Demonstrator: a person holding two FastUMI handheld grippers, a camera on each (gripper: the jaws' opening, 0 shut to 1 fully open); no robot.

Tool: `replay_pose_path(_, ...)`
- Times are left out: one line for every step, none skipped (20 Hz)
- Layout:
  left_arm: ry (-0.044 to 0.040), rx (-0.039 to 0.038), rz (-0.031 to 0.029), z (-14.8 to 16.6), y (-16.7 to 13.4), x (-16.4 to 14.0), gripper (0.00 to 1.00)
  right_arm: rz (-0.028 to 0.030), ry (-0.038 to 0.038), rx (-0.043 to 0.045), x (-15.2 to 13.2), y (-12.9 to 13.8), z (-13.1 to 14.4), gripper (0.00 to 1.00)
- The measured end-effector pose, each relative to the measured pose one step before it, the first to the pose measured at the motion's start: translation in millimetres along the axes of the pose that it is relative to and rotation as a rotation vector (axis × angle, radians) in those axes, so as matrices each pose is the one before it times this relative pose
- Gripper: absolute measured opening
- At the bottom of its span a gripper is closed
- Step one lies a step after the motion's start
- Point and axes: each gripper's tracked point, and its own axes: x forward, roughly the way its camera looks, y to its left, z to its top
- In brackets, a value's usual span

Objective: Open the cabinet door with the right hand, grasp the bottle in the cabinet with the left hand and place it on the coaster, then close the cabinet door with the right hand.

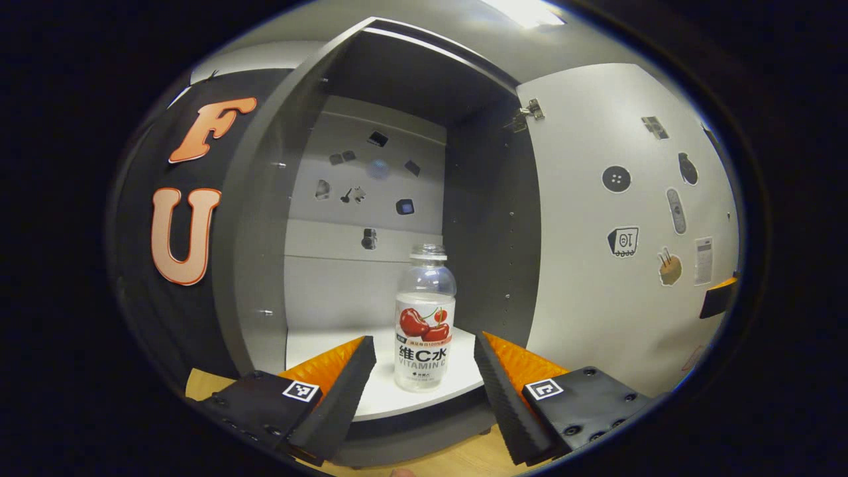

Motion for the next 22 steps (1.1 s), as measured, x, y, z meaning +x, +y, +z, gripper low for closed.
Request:
replay_pose_path(0.00001, -0.00344, 0.00146, -0.77, 1.37, 10.4, 0.95, -0.0086, -0.00862, 0.0286, 4.78, -5.79, 2.33, 0.93)
replay_pose_path(0.00206, -0.00307, -0.00605, 0.24, 0.11, 9.73, 0.97, -0.01312, -0.0074, 0.02983, 5.18, -5.8, 2.21, 0.93)
replay_pose_path(0.00407, -0.00432, -0.00304, -2.03, 0.06, 9.14, 0.97, -0.01121, -0.00143, 0.02843, 3.16, -6.17, 1.49, 0.93)
replay_pose_path(0.01192, -0.00572, -0.0051, -3.23, 0.56, 8.2, 0.97, -0.01365, 0.0026, 0.02302, 4.05, -6.54, -0.22, 0.97)
replay_pose_path(0.01512, -0.00552, -0.00759, -4.39, -0.58, 7.25, 0.97, -0.01274, -0.00044, 0.01488, 1.74, -6.81, -0.43, 0.97)
replay_pose_path(0.01116, -0.0064, -0.0017, -3.22, 1.06, 6.4, 0.97, -0.01422, -0.00256, 0.00609, 1.33, -6.44, 0.52, 0.93)
replay_pose_path(0.0083, -0.00374, 0.00062, -3.34, 1.55, 9.18, 0.97, -0.01643, 0.00136, -0.0024, 0.83, -5.49, -0.8, 0.93)
replay_pose_path(0.00415, 0.00077, -0.00057, -1.61, 0.72, 5.67, 0.97, -0.0138, 0.00317, -0.01048, 1.57, -2.81, -1.95, 0.93)
replay_pose_path(0.00644, 0.00697, -0.00187, -2.52, 0.14, 6.22, 0.97, -0.01142, 0.00401, -0.01299, 3.14, -3.53, -2.54, 0.93)
replay_pose_path(0.00627, 0.01042, -0.00194, -1.65, -0.51, 4.75, 0.97, -0.00348, 0.00493, -0.01243, 2.98, -1.43, -2.29, 0.93)
replay_pose_path(0.00471, 0.01093, -0.00021, -1.74, 1.16, 4.81, 0.97, 0.00185, 0.00678, -0.00822, 1.23, 0.99, -2.04, 0.93)
replay_pose_path(0.00204, 0.00772, -0.00095, -0.77, 0.03, 2.53, 0.97, 0.00462, 0.00584, -0.00459, 0.77, 1.94, -2.64, 0.93)
replay_pose_path(-0.00264, 0.0062, 0.00057, 0.59, 0.32, 2.7, 0.97, 0.00367, 0.00581, -0.00453, 0.37, 0.78, -1.97, 0.94)
replay_pose_path(-0.00347, 0.0034, 0.0009, 0.84, 0.37, 0.49, 0.97, 0.00093, 0.00577, -0.00526, 2.24, 0.48, -1.8, 0.93)
replay_pose_path(-0.00316, 0.00028, -0.00568, 0.17, -2.15, 1.26, 0.97, -0.00321, 0.00423, -0.00874, 0.65, -0.6, -1.5, 0.93)
replay_pose_path(-0.00259, 0.00019, -0.00333, 0.4, -2.3, -0.51, 0.95, -0.00792, 0.00146, -0.01463, 1.38, -1.14, -1.12, 0.93)
replay_pose_path(0.00164, 0.00157, 0.00142, 0.16, -1.69, 0.47, 0.9, -0.00764, -0.00093, -0.0183, -0.62, -2.14, -0.53, 0.93)
replay_pose_path(0.00278, 0.00139, -0.00742, -0.03, -2.34, -0.09, 0.86, -0.01032, 0.00095, -0.01784, -0.5, -1.5, -0.81, 0.93)
replay_pose_path(-0.00294, 0.00021, 0.00201, 0.12, 2.5, -1.12, 0.86, -0.00368, 0.00101, -0.01856, -1.75, 0.38, -0.43, 0.93)
replay_pose_path(-0.0092, -0.00895, -0.00754, 1.74, -1.67, -0.56, 0.84, -0.00228, 0.00104, -0.01606, -1.44, -0.48, -1.05, 0.93)
replay_pose_path(-0.00537, -0.00035, 0.00182, 1.25, 1.34, -1.35, 0.84, 0.00261, -0.00155, -0.01416, -2.86, 0.86, -0.19, 0.93)
replay_pose_path(-0.00463, 0.00246, 0.00724, 0.97, 1.87, -1.24, 0.82, 0.00294, -0.00135, -0.01115, -0.76, 0.81, 0.19, 0.93)
